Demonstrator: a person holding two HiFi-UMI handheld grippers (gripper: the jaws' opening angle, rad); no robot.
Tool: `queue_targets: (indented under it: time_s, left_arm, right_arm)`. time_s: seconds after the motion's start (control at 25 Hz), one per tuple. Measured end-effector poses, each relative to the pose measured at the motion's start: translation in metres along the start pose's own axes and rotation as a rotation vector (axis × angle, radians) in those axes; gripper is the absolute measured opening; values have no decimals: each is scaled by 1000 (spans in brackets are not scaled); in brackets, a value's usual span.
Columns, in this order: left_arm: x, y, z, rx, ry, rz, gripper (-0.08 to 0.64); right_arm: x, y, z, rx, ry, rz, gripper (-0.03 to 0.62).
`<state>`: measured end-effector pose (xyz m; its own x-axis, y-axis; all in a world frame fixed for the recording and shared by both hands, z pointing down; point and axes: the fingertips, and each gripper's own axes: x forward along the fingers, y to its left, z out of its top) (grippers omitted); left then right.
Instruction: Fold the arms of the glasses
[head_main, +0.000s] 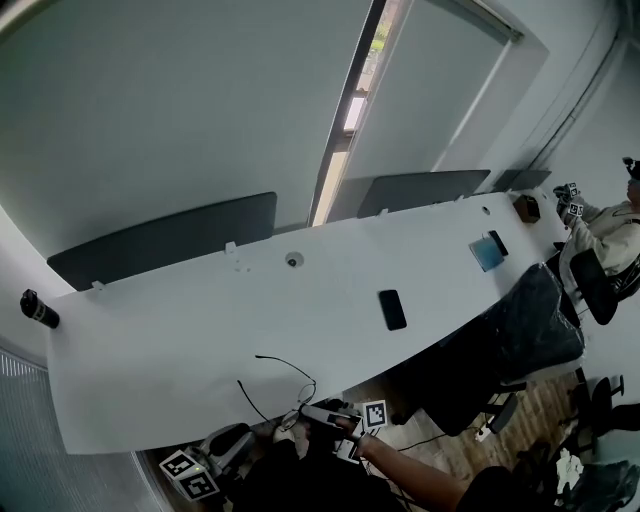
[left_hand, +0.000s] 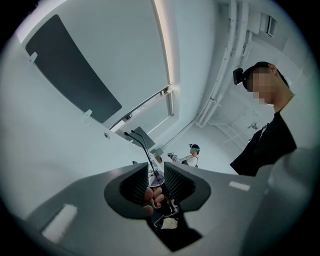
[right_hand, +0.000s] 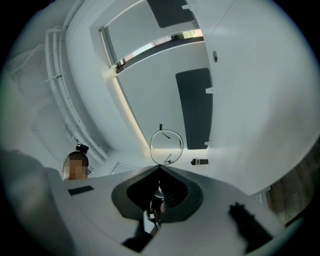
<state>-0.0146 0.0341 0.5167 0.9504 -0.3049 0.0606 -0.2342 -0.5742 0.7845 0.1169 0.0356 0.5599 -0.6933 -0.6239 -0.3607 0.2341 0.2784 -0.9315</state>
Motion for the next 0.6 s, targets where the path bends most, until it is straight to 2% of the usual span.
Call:
queue_targets:
  time_s: [0.36, 0.6]
  left_arm:
    - [-7, 26, -10, -141, -45, 27, 84]
    - [-1, 31, -10, -162, -30, 3, 84]
  right_arm:
    - [-21, 18, 18, -52, -88, -29, 9]
    - [-20, 31, 20, -85, -89, -12, 9]
